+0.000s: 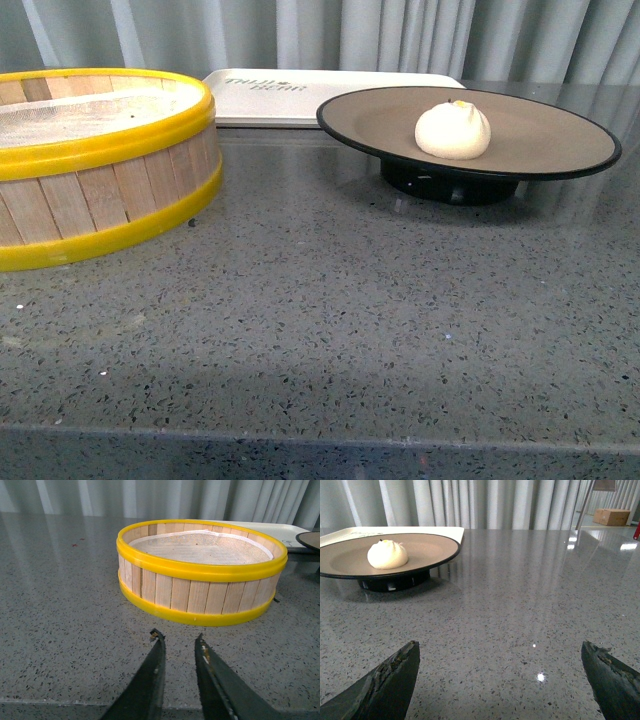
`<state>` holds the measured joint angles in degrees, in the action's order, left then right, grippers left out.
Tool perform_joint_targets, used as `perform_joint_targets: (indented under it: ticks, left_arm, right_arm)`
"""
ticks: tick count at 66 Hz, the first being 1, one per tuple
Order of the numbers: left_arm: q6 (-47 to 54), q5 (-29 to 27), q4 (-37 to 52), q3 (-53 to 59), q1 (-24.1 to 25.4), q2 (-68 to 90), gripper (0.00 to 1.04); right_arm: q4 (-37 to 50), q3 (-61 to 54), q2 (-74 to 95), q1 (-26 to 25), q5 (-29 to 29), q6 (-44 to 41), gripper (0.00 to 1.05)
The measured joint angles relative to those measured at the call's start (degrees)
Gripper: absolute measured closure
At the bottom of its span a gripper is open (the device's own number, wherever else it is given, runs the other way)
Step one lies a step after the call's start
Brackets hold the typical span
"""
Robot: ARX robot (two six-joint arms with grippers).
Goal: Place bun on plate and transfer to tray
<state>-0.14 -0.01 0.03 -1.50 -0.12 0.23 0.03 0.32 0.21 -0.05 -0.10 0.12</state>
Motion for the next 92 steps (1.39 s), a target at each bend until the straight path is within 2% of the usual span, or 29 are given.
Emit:
perform_joint_targets:
  ticks: [6, 20, 25, 28, 34, 37, 43, 52, 60, 68, 79, 92]
  left_arm:
    - [0.0, 0.0, 0.0, 0.0, 0.0, 0.0, 0.60]
    - [0.0, 0.0, 0.0, 0.0, 0.0, 0.0, 0.26]
    - [0.0, 0.0, 0.0, 0.0, 0.0, 0.0, 0.12]
    - [0.0, -0.1, 0.0, 0.0, 0.0, 0.0, 0.05]
    - [0.0, 0.0, 0.0, 0.0, 0.0, 0.0, 0.07]
    - [0.0, 0.0, 0.0, 0.0, 0.0, 0.0, 0.07]
    - [0.0, 0.0, 0.0, 0.0, 0.0, 0.0, 0.07]
    - [0.0, 0.0, 0.0, 0.0, 0.0, 0.0, 0.07]
    - [0.0, 0.0, 0.0, 0.0, 0.0, 0.0, 0.07]
    - [0.0, 0.0, 0.0, 0.0, 0.0, 0.0, 0.07]
    - [0.0, 0.0, 0.0, 0.0, 0.0, 0.0, 0.07]
    - [0.0, 0.0, 0.0, 0.0, 0.0, 0.0, 0.07]
  right_arm:
    - [0.0, 0.0, 0.0, 0.0, 0.0, 0.0, 0.08]
    - [-0.1, 0.0, 0.1, 0.0, 0.4, 0.0, 0.08]
    - [-3.5, 3.2, 6.4, 1.8, 10.2, -2.3, 0.08]
    - [-0.5, 5.3, 11.9, 0.5, 11.3, -2.9, 0.08]
    - [9.2, 9.9, 23.2, -4.0, 7.4, -3.2, 0.08]
    - [16.9, 13.6, 31.7, -7.8, 3.0, -1.6, 0.08]
    - [25.5, 20.2, 44.5, -12.5, -3.3, 4.3, 0.08]
    - [28.4, 30.0, 61.6, -15.5, -9.0, 17.9, 0.08]
    - [26.8, 38.0, 73.0, -14.3, -14.4, 33.2, 0.08]
    - [25.3, 43.0, 79.3, -10.2, -19.0, 47.7, 0.08]
    - [24.7, 43.5, 82.4, -5.6, -21.4, 57.8, 0.08]
    - [25.0, 44.5, 86.1, -1.7, -23.3, 64.8, 0.08]
